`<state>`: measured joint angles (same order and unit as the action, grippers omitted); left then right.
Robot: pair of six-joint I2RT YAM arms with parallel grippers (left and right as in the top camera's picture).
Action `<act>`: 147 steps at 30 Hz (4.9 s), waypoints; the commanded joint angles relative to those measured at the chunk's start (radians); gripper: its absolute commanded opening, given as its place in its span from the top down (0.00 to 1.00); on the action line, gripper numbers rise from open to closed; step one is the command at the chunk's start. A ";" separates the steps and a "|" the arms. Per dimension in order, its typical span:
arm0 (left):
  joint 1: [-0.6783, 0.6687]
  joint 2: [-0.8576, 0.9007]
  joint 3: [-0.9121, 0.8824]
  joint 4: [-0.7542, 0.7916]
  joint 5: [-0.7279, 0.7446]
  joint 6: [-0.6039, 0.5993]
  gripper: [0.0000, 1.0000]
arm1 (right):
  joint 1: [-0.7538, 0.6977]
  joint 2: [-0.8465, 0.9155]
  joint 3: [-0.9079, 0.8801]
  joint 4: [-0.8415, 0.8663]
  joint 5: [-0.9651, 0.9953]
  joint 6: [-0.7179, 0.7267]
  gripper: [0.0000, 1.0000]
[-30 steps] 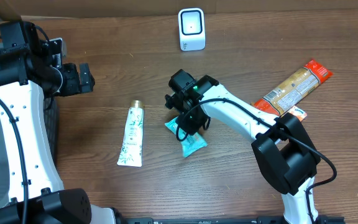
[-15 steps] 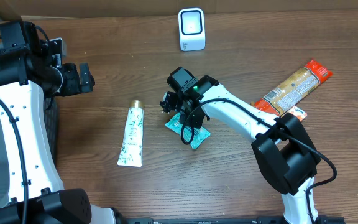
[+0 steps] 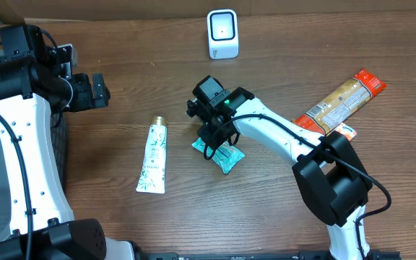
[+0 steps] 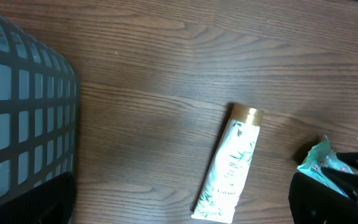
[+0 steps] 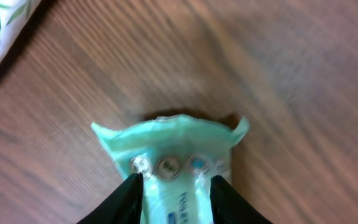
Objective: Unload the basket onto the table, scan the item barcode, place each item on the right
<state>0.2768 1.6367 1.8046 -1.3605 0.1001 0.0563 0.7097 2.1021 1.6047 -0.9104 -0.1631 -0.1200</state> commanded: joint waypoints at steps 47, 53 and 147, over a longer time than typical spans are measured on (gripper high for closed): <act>-0.002 -0.004 0.013 0.004 0.001 0.015 0.00 | 0.188 0.125 0.028 -0.004 0.431 -0.053 0.96; -0.002 -0.004 0.013 0.004 0.001 0.015 0.00 | 0.157 0.038 0.162 -0.127 0.143 -0.026 0.96; -0.002 -0.004 0.013 0.004 0.001 0.015 0.00 | -0.061 0.268 0.200 -0.142 -0.162 0.335 0.57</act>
<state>0.2768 1.6367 1.8046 -1.3605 0.1001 0.0563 0.6559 2.2917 1.8130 -1.0599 -0.3569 0.3122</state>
